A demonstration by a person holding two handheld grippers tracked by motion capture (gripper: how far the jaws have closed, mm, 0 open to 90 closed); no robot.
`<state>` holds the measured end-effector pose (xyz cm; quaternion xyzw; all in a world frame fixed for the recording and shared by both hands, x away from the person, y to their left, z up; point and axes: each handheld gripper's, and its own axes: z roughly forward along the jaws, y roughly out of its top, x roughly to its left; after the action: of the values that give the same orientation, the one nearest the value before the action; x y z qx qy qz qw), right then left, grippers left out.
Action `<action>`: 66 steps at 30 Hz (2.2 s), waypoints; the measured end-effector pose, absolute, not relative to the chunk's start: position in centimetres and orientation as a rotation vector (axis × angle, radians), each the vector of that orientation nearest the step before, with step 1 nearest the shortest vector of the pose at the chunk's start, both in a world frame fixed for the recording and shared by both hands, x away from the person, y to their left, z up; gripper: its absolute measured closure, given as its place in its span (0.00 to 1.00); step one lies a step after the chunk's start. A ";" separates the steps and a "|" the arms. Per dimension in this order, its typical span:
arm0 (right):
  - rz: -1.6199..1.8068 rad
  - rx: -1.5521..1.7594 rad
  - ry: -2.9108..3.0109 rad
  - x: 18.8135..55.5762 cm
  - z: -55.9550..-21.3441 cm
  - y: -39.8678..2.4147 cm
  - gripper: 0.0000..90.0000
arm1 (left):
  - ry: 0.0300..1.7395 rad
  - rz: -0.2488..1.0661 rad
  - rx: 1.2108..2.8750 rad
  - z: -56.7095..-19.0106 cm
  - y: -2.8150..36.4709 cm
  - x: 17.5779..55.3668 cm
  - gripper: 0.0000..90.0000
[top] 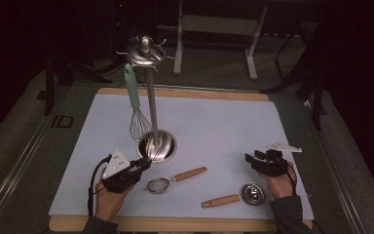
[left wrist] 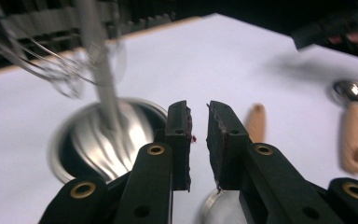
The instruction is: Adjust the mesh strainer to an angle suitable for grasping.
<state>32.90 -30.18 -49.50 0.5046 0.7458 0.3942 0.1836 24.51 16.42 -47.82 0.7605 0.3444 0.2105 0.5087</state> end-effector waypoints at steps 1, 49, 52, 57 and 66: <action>1.111 1.423 2.104 32.9 -49.5 -30.1 0.57 | 0.817 0.490 1.848 -48.1 16.1 24.2 0.87; 1.107 1.422 2.111 33.0 -49.8 -30.0 0.57 | 0.708 0.280 2.066 -51.6 11.6 23.6 0.96; 1.107 1.422 2.111 33.0 -49.8 -30.0 0.57 | 0.711 0.280 2.057 -51.6 11.1 24.0 0.96; 1.107 1.421 2.111 33.0 -49.8 -30.1 0.57 | 0.714 0.283 2.041 -51.5 9.9 24.8 0.96; 1.107 1.422 2.112 33.0 -49.8 -30.1 0.57 | 0.713 0.273 2.010 -51.7 6.5 26.7 0.96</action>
<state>33.01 -30.11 -49.77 0.5038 0.7479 0.3922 0.1816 26.66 6.54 -51.70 0.8224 0.2917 0.1117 0.4755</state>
